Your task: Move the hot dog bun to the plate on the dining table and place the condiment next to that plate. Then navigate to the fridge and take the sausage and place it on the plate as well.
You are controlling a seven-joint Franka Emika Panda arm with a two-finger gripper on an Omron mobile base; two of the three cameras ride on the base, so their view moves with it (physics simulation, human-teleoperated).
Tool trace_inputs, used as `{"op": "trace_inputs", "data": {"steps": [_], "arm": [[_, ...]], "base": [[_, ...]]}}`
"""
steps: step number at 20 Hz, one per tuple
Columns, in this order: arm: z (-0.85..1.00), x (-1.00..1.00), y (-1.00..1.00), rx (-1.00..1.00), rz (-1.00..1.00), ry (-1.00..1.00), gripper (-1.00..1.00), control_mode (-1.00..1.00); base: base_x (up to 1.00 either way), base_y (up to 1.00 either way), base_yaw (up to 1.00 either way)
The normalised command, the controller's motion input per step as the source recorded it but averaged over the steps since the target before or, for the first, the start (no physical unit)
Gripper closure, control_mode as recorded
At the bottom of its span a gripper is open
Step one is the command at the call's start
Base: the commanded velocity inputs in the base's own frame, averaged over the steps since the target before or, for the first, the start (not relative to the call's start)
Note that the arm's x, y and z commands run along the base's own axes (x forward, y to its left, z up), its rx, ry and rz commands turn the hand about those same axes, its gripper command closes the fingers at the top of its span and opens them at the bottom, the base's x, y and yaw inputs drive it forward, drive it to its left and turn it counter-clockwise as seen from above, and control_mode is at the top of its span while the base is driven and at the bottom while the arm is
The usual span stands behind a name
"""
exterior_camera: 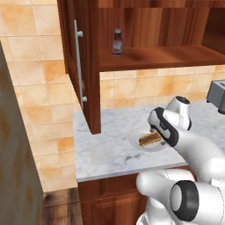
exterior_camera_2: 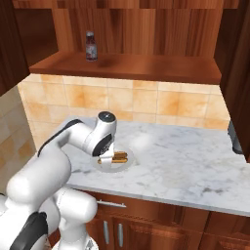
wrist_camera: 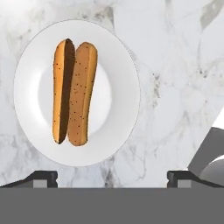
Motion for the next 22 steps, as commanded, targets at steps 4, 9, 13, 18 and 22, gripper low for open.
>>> {"op": "trace_inputs", "data": {"steps": [4,9,13,18,22], "arm": [[-0.23,0.25,0.00,0.01,-0.08,0.11,-1.00,-1.00],[-0.23,0.24,-0.02,0.04,-0.09,0.05,-1.00,-1.00],[-0.23,0.24,-0.03,0.05,-0.09,0.00,-1.00,-1.00],[-0.30,0.24,-0.04,0.01,-0.06,0.00,-1.00,-1.00],[-0.12,0.28,-0.04,0.00,-0.03,0.00,-1.00,-1.00]], "base": [[0.00,0.00,0.00],[0.00,0.00,0.00],[0.00,0.00,0.00],[0.00,0.00,0.00],[0.00,0.00,0.00]]}}
